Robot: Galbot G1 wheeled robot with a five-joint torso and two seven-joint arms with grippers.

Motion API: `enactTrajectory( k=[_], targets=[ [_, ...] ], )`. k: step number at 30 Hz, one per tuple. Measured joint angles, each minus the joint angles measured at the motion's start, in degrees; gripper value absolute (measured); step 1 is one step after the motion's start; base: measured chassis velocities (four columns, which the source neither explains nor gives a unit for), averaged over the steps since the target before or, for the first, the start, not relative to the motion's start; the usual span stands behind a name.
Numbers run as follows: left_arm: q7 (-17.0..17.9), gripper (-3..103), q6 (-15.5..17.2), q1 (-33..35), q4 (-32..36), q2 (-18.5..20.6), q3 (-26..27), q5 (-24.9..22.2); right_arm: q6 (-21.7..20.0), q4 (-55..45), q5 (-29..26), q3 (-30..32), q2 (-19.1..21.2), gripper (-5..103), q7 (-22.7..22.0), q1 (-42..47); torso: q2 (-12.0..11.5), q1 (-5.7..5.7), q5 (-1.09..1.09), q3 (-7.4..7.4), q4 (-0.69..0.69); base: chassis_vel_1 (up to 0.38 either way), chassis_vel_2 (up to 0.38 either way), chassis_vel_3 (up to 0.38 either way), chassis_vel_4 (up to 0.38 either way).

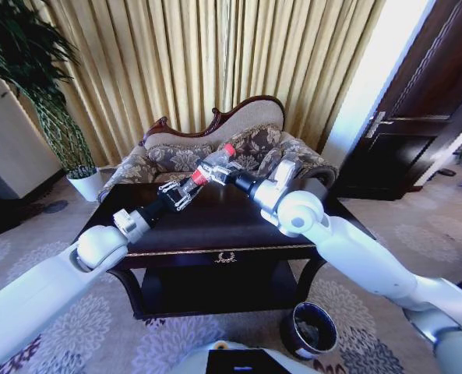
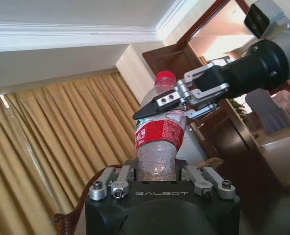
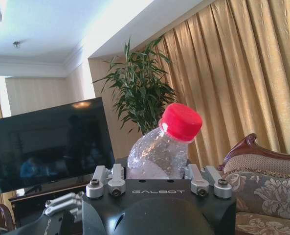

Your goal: Move to the front of the table and place the trash on the table into the trash bin.

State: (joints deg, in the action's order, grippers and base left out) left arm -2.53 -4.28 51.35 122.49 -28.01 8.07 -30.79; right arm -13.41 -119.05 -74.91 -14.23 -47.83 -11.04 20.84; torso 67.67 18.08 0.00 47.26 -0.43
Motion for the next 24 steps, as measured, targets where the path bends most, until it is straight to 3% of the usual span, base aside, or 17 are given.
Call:
enactTrajectory(
  k=[2,4,7,9,12,13,16,22,24],
  targets=[
    [0.9,47,0.0,2.3,0.6,0.8,2.1,0.1,0.0,-0.1,0.3,0.0,0.0,43,0.0,0.3,0.0,0.00,0.00,0.00,0.00,0.000,0.000,0.000,0.000],
    [1.0,47,0.0,3.1,0.7,1.0,2.7,0.1,0.0,-0.1,0.3,0.1,0.1,40,0.0,0.3,0.0,0.00,0.00,0.00,0.01,0.000,0.000,0.000,0.000],
    [1.8,64,0.1,5.9,2.1,1.3,5.5,-1.1,-0.4,-0.3,0.4,1.5,0.6,30,-1.5,1.0,0.0,0.00,0.01,0.00,0.00,0.000,0.000,0.000,0.000],
    [1.9,69,0.2,6.2,2.6,1.3,5.8,-1.9,-0.5,-0.4,0.4,1.9,0.7,30,-1.6,1.1,0.0,0.00,0.00,0.00,0.00,0.000,0.000,0.000,0.000],
    [2.8,85,3.0,9.6,6.8,1.5,10.1,-8.9,-1.0,-0.6,0.4,5.7,1.8,28,-3.9,3.1,0.0,0.00,0.01,0.00,-0.01,0.000,0.000,0.000,0.000],
    [2.8,85,3.0,9.6,6.8,1.5,10.1,-8.9,-1.0,-0.6,0.4,5.7,1.8,28,-3.9,3.1,0.0,0.00,0.01,0.00,-0.01,0.000,0.000,0.000,0.000],
    [3.7,98,4.5,14.6,9.4,1.9,15.5,-12.1,-1.1,0.1,1.8,9.6,3.3,28,-7.2,6.3,0.0,0.00,0.02,0.00,0.02,0.000,0.000,0.000,0.000],
    [7.5,100,4.9,17.5,10.0,1.9,18.2,-12.5,-1.8,-0.4,5.7,17.1,6.3,28,-8.6,14.0,0.0,0.00,0.02,0.00,0.01,0.000,0.000,0.000,0.000],
    [10.8,100,6.4,17.4,9.2,1.4,18.7,-13.1,-1.8,-1.0,8.4,20.7,8.6,28,-8.9,18.7,0.0,0.00,0.02,-0.01,-0.02,0.000,0.000,0.000,0.000]
  ],
)
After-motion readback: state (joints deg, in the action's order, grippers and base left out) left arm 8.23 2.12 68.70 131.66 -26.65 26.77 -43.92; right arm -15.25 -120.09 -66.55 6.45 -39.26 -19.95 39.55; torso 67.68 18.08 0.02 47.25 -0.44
